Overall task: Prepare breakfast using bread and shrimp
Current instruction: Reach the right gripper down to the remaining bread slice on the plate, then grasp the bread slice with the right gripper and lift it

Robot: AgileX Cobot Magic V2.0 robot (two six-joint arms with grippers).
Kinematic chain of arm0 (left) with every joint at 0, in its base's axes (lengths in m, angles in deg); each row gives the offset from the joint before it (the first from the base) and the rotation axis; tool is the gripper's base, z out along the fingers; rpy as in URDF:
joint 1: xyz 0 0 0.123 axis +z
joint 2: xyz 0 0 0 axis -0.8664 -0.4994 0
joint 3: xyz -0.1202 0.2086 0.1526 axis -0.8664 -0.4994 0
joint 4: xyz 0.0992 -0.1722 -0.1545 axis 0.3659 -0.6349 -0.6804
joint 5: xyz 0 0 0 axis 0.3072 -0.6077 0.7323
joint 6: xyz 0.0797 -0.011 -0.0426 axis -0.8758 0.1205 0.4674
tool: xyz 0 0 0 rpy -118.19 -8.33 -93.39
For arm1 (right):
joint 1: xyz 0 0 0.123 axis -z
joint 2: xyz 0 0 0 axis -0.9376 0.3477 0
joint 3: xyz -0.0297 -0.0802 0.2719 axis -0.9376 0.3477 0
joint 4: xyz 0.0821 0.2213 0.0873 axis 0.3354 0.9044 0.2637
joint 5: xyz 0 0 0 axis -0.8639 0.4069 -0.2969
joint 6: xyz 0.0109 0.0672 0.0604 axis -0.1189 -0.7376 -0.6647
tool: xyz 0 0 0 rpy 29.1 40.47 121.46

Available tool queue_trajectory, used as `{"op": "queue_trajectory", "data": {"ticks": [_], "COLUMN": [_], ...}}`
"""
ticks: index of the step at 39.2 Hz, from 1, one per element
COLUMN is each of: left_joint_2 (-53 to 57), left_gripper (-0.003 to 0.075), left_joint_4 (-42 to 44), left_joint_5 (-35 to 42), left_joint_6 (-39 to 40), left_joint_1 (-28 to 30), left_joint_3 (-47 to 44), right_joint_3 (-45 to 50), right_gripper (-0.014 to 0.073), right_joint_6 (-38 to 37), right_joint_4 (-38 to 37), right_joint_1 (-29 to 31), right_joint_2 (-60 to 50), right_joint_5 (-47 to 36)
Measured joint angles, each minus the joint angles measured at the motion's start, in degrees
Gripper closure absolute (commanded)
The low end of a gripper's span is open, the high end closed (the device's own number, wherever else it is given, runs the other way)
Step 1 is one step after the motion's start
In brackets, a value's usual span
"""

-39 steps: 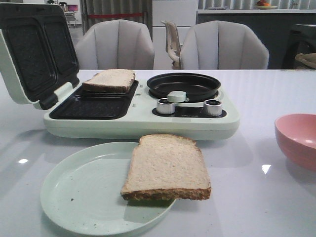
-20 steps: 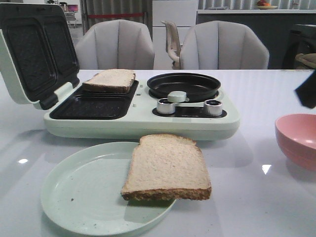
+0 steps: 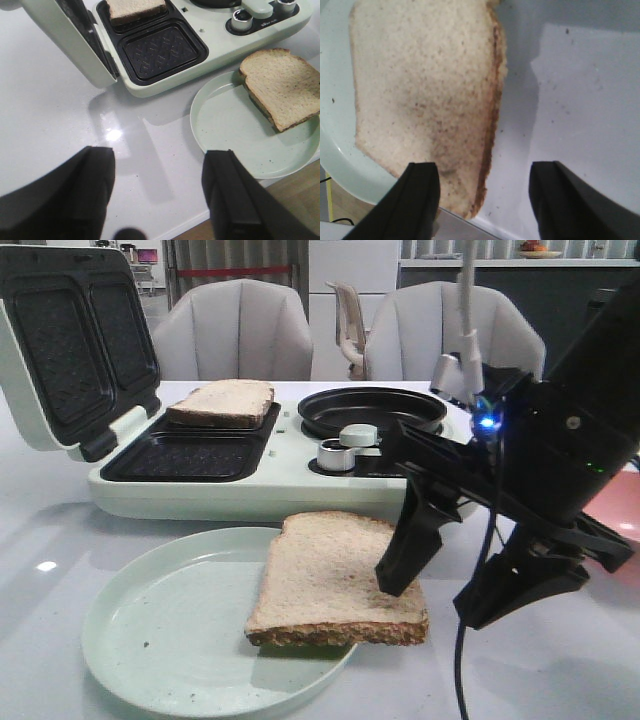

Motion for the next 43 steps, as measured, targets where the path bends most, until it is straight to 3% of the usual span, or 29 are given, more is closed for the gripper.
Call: {"op": "queue_trajectory", "data": {"ticks": [6,12,23,27,43], "left_joint_2": [0.0,0.0,0.0,0.0,0.0], "left_gripper": [0.0274,0.0274,0.0274,0.0274,0.0276], "left_joint_4": [0.0,0.0,0.0,0.0,0.21], "left_joint_5": [0.02,0.02,0.12,0.12,0.12], "left_joint_6": [0.0,0.0,0.0,0.0,0.0], "left_joint_1": [0.0,0.0,0.0,0.0,-0.03], "left_joint_3": [0.0,0.0,0.0,0.0,0.0], "right_joint_3": [-3.93,-5.35,-5.57,-5.57,-5.57], "right_gripper": [0.0106,0.0286,0.0526,0.056,0.0559], "right_joint_6": [0.46,1.69,2.7,2.69,4.65], "right_joint_4": [0.0,0.12,0.12,0.12,0.12], "right_joint_1": [0.0,0.0,0.0,0.0,0.0], "right_joint_2": [4.29,5.68,5.68,5.68,0.53], "right_joint_5": [1.95,3.72,4.34,4.41,6.24]}}
